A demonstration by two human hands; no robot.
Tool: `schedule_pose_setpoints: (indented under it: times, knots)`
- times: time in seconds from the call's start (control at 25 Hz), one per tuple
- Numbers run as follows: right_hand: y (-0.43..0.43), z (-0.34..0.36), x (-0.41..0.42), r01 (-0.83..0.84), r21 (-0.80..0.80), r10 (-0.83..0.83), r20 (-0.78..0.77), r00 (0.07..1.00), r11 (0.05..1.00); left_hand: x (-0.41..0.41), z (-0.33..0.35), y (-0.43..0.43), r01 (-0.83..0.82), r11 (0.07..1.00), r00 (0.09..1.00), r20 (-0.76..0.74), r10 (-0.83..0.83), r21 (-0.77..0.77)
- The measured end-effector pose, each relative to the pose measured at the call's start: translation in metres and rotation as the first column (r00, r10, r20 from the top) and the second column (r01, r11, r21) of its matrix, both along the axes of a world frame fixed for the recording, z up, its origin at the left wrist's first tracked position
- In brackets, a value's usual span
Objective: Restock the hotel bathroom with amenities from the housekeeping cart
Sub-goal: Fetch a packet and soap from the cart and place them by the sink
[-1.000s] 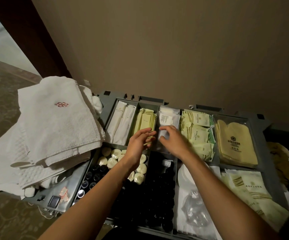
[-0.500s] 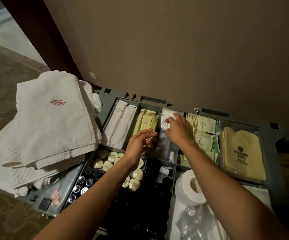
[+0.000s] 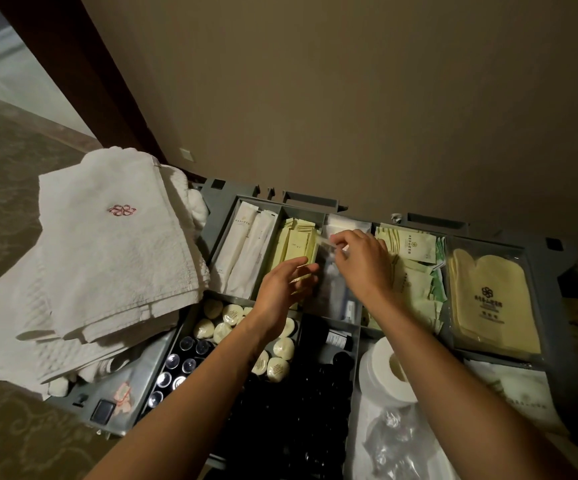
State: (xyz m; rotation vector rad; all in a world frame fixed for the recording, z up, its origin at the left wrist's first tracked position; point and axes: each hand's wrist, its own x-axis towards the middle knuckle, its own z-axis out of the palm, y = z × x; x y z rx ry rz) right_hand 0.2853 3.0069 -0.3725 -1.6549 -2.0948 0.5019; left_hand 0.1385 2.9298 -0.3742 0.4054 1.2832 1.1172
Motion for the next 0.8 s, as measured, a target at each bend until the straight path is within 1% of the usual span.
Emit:
schedule_pose_setpoints:
  times: [0.16,0.24,0.28,0.32,0.36,0.44,0.48,0.56,0.64,0.72,0.8]
  knots:
    - [-0.027,0.021,-0.006,-0.164,-0.038,0.15,-0.241,0.959,0.986,-0.021,0.002,-0.007,-0.051,0.997,0.985,0.163,0.059,-0.053]
    - [-0.038,0.028,-0.014,-0.263,-0.068,0.233,-0.289,0.929,0.962,-0.034,0.006,-0.011,-0.073,0.996,0.971,0.223,0.084,-0.057]
    - [-0.043,0.03,-0.019,-0.3,-0.066,0.267,-0.307,0.913,0.952,-0.04,0.009,-0.015,-0.075,0.996,0.972,0.221,0.083,-0.042]
    - [-0.047,0.029,-0.024,-0.319,-0.06,0.283,-0.334,0.899,0.946,-0.046,0.012,-0.019,-0.063,0.998,0.979,0.193,0.064,-0.011]
    - [-0.053,0.028,-0.029,-0.323,-0.06,0.281,-0.362,0.889,0.944,-0.051,0.013,-0.024,-0.046,0.999,0.992,0.12,0.042,0.028]
    - [-0.064,0.025,-0.039,-0.291,-0.081,0.237,-0.396,0.887,0.953,-0.061,0.013,-0.034,-0.036,0.995,0.995,-0.091,0.044,0.091]
    - [-0.069,0.023,-0.042,-0.263,-0.082,0.212,-0.389,0.896,0.961,-0.067,0.011,-0.04,-0.054,0.992,0.983,-0.166,0.073,0.115]
    - [-0.08,0.019,-0.049,-0.208,-0.11,0.153,-0.377,0.914,0.972,-0.078,0.01,-0.052,-0.101,0.984,0.963,-0.235,0.133,0.143]
    - [-0.093,0.012,-0.058,-0.19,-0.244,0.083,-0.392,0.916,0.951,-0.09,0.007,-0.063,-0.155,0.98,0.945,-0.269,0.184,0.125]
    - [-0.107,0.001,-0.068,-0.217,-0.383,0.089,-0.326,0.941,0.898,-0.1,0.002,-0.073,-0.195,0.976,0.929,-0.3,0.217,0.101]
    - [-0.117,-0.013,-0.077,-0.266,-0.423,0.232,-0.131,0.964,0.866,-0.108,-0.002,-0.08,-0.206,0.976,0.925,-0.311,0.22,0.075]
